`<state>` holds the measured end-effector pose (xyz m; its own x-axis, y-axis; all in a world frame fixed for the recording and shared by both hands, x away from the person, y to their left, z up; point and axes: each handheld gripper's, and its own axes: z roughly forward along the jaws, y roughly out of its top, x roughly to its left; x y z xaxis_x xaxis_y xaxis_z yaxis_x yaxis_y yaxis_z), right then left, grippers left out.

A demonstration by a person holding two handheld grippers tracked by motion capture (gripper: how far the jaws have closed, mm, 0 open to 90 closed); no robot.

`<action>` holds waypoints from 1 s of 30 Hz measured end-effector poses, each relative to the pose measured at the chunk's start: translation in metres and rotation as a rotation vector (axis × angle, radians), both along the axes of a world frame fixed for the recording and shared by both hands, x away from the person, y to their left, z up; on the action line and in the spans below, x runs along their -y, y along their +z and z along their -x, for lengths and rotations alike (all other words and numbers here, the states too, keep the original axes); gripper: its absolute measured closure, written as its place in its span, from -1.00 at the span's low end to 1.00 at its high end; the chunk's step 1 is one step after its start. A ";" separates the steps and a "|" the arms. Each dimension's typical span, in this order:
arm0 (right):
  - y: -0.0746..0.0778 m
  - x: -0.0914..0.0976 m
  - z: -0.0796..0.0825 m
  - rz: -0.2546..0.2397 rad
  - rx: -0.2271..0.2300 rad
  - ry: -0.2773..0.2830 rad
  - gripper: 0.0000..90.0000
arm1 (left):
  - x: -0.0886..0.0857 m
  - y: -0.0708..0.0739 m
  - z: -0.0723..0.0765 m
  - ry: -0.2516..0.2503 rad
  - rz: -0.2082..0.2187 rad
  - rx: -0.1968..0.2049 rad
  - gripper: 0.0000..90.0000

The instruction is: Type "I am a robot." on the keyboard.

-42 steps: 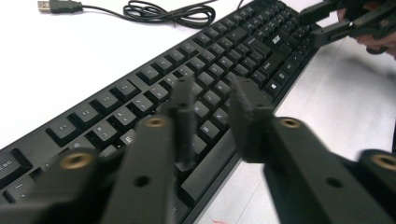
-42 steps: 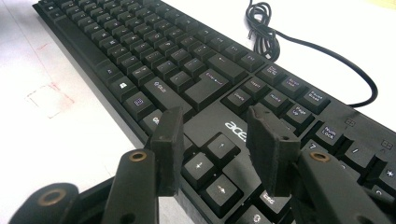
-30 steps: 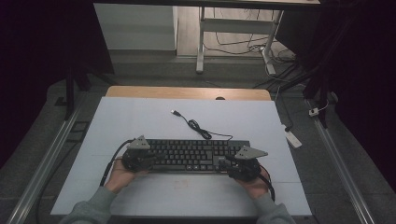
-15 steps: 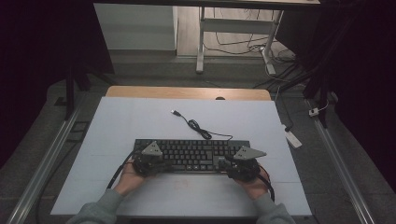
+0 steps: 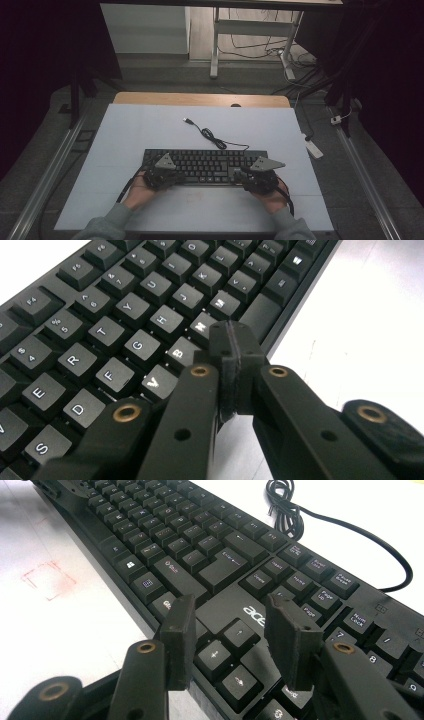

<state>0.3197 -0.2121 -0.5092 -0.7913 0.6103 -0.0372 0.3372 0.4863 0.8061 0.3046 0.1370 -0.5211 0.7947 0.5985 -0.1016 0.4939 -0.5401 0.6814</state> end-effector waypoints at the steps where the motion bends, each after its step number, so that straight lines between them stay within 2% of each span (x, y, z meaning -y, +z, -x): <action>1: 0.000 0.000 0.000 0.000 0.002 0.001 0.24 | 0.000 0.000 0.000 0.001 0.000 0.000 0.97; 5: 0.000 0.000 0.000 -0.004 -0.002 0.006 0.24 | 0.000 -0.002 -0.001 -0.001 -0.010 -0.003 0.98; 12: 0.000 0.000 0.000 -0.004 -0.003 0.006 0.24 | -0.001 -0.002 0.000 0.008 0.008 0.001 0.98; 16: 0.000 0.000 0.000 -0.004 -0.003 0.007 0.24 | -0.006 0.003 0.000 0.011 0.052 0.012 0.96; 18: 0.000 0.000 0.000 -0.001 -0.002 0.004 0.24 | -0.010 0.007 0.001 0.017 0.086 0.013 0.88; 25: 0.000 0.000 0.000 -0.002 -0.004 0.007 0.24 | -0.027 0.016 0.000 0.093 0.155 0.038 0.29; 30: -0.001 -0.001 0.000 -0.005 -0.006 0.017 0.23 | -0.038 0.019 -0.002 0.144 0.161 0.041 0.02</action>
<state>0.3197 -0.2110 -0.5098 -0.8018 0.5969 -0.0289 0.3340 0.4876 0.8067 0.3062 0.1746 -0.5019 0.7077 0.6845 -0.1749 0.5284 -0.3486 0.7742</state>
